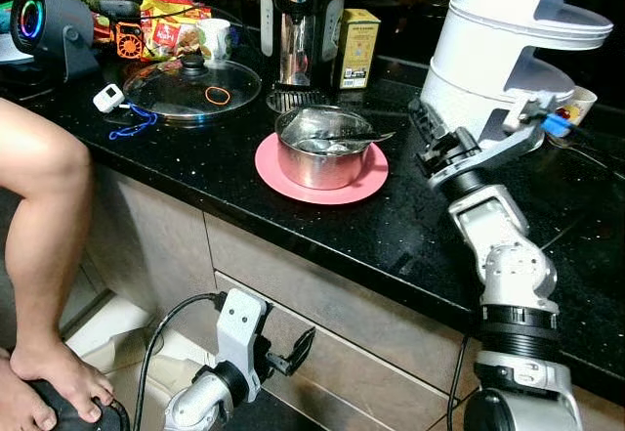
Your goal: Kitchen organization
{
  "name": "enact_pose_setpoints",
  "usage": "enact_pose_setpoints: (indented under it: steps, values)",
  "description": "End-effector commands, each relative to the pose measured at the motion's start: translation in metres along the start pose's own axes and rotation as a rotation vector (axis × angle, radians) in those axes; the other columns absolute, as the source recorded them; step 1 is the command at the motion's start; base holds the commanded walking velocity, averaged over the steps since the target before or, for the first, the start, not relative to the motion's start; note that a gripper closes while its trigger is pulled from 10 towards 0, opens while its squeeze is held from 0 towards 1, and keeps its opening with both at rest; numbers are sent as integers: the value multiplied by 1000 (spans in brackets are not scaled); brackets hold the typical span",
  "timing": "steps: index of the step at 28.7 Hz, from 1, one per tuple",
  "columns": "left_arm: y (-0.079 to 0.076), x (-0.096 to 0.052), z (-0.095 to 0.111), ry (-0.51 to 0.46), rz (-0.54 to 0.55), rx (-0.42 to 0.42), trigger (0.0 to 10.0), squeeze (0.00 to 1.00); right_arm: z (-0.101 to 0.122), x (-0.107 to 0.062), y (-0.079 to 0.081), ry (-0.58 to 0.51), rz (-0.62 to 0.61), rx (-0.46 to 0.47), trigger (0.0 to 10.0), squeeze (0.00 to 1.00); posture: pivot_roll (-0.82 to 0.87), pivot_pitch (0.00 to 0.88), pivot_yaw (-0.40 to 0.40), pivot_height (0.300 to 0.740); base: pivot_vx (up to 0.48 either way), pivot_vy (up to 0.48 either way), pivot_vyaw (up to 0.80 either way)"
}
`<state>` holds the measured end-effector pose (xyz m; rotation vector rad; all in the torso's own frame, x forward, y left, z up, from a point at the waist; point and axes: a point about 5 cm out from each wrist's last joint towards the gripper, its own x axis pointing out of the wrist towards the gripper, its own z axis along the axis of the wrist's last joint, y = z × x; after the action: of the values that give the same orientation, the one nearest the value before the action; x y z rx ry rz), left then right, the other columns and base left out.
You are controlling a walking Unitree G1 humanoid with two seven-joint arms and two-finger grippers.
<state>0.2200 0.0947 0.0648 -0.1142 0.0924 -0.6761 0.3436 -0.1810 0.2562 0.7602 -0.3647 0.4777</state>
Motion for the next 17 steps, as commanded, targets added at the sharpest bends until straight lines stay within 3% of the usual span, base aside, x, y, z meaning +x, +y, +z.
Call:
enact_pose_setpoints:
  steps: [1,2,5,8,9,13,17]
  values:
    - [-2,0,7,-14,-26,2,10000,0,10,1,1,-51,-1,13,0,0,127,0,-84,740,0,0,0]
    - [1,2,20,-51,-19,29,10000,0,14,0,-5,-88,-51,22,0,0,129,0,-86,740,0,0,0]
    - [5,3,33,-88,-9,60,10000,0,16,-1,-11,-107,-91,18,0,0,129,0,-86,740,0,0,0]
    - [10,6,68,-184,0,121,10000,0,21,-4,-23,-134,-159,14,0,0,132,0,-86,740,0,0,0]
    - [10,6,68,-184,0,121,10000,0,21,-4,-23,-134,-159,14,0,0,132,0,-86,740,0,0,0]
    - [12,4,107,-267,3,204,10000,0,27,-9,-35,-160,-219,9,0,0,133,0,-81,740,0,0,0]
    - [14,2,125,-307,18,244,10000,0,30,-11,-39,-169,-244,-3,0,0,132,0,-78,740,0,0,0]
